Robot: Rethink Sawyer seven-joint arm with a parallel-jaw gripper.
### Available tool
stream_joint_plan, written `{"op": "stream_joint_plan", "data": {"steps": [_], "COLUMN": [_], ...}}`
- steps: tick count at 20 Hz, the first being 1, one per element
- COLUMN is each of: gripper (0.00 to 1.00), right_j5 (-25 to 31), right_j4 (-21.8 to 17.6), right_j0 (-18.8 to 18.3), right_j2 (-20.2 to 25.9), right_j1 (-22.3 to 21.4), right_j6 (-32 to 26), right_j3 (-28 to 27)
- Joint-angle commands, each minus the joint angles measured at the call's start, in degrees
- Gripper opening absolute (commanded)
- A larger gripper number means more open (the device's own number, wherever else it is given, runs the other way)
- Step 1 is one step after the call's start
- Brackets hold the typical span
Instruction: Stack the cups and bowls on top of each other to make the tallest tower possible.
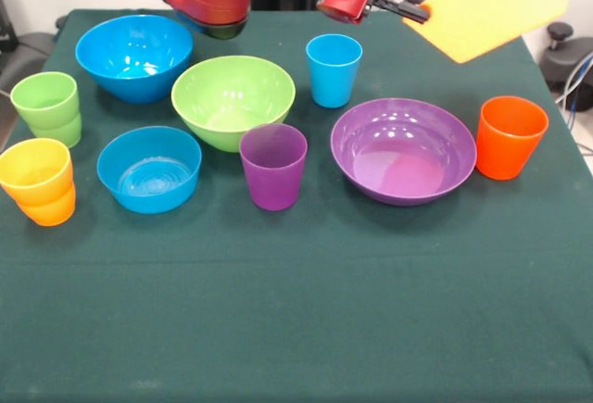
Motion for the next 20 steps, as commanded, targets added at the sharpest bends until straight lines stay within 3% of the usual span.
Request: {"op": "stream_joint_plan", "data": {"steps": [1, 3, 7, 10, 15, 18, 20], "gripper": [0.0, 0.0, 0.0, 0.0, 0.0, 0.0, 0.0], "right_j5": [5.4, 4.7, -1.1, -5.9, -12.5, -14.5, -14.3], "right_j4": [2.5, 1.1, -4.5, -7.5, -7.7, -5.5, -4.0], "right_j0": [3.7, 5.7, 13.3, 19.1, 27.5, 31.1, 31.6], "right_j2": [-3.4, -2.3, -1.9, -4.9, -12.0, -15.9, -16.4], "right_j1": [1.1, -3.1, -21.3, -34.1, -50.5, -56.2, -56.9], "right_j6": [-12.2, -8.9, 6.3, 15.9, 27.9, 30.7, 29.7], "right_j3": [-8.7, -7.4, -3.6, -2.2, 0.5, 1.8, 2.0]}}
